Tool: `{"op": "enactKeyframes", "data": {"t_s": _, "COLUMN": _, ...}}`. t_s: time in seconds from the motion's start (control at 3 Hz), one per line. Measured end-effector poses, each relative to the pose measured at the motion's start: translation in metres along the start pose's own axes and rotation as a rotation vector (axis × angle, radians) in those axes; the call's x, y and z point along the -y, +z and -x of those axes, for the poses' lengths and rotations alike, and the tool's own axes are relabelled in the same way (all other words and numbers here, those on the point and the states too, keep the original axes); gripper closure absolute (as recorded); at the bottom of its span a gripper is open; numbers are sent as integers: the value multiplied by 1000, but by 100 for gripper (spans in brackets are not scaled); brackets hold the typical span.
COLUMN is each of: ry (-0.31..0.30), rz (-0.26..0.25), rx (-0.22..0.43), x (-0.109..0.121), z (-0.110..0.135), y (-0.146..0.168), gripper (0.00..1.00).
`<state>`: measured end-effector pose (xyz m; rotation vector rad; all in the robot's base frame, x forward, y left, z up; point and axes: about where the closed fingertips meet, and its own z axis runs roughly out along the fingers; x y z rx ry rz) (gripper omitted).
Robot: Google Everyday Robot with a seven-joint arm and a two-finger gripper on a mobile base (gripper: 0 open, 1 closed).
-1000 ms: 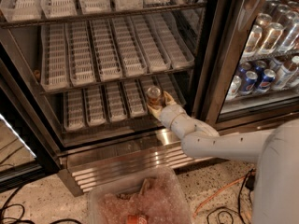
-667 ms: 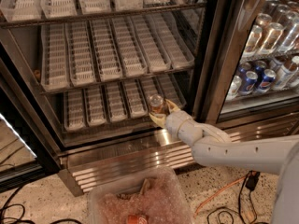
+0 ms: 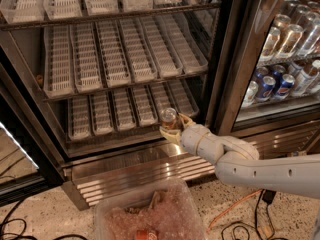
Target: Pick orange can from bottom shelf of fridge
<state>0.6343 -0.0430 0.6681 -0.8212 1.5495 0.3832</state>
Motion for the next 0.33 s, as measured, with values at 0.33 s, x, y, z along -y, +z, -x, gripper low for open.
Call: {"op": "enactKeyframes", "data": {"t_s": 0.33, "ry": -1, "rz": 18, "rx": -7, "x": -5, "z": 1, "y": -7, "gripper": 100}}
